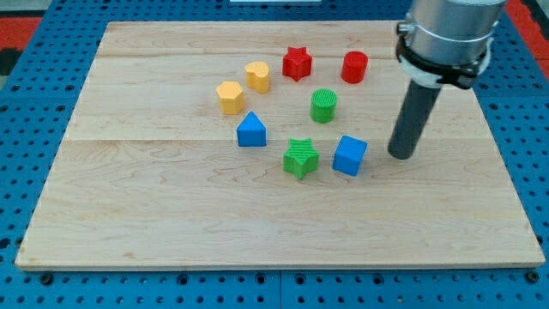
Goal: Place the yellow hexagon underneath the yellow heart
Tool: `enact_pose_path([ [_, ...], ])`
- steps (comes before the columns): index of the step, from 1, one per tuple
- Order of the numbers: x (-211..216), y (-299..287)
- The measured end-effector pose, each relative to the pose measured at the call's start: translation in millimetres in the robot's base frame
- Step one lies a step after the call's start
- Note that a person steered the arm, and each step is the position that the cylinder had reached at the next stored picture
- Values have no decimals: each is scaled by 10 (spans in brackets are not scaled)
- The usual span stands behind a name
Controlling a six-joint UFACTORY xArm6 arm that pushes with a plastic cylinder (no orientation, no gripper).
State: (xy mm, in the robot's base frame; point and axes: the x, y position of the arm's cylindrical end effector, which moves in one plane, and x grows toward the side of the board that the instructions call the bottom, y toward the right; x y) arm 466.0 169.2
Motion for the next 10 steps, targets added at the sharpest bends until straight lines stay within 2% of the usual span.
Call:
enact_pose_path([
  [2, 5, 1053],
  [3, 7, 1215],
  [4, 137, 1105],
  [5, 315, 421],
  [6, 730, -8],
  [7, 1114, 88],
  [8, 1530, -670],
  [9, 1420, -2026],
  [10, 901, -2863],
])
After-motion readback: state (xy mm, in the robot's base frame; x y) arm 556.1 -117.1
